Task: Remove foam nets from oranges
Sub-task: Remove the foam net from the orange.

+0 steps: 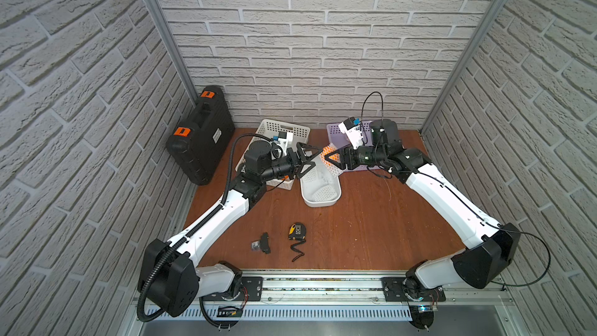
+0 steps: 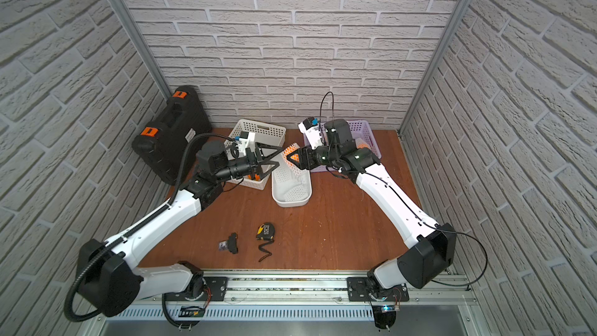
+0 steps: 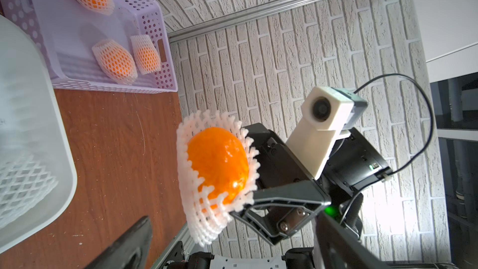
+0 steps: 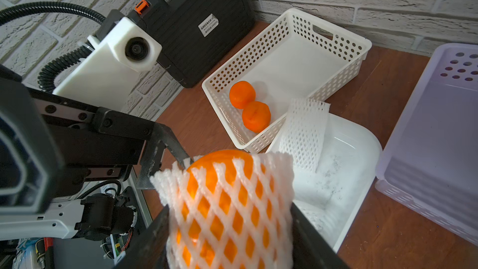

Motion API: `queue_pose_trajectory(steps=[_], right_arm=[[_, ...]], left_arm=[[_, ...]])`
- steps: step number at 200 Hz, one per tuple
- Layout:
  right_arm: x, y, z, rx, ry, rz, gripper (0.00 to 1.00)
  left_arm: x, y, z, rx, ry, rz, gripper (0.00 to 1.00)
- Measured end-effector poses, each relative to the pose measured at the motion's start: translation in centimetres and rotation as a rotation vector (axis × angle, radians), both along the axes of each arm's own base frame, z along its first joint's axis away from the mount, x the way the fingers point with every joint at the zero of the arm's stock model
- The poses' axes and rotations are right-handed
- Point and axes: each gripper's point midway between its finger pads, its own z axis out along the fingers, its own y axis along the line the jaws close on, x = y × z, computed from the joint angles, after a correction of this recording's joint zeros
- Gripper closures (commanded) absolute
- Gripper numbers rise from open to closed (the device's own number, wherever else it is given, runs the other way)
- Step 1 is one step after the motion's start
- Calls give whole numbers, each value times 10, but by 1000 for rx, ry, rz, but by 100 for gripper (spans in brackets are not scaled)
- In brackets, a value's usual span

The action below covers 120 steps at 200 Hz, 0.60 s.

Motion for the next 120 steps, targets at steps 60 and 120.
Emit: queue_pose_trajectory(steps=[60,120], right_arm=[[-18,24,-1,0,5,63,54],[-27,36,-1,1,13,91,53]], left_arm=[[2,-4,-16,3,53,1,2],[-4,-16,-21,-6,73,-17,11]])
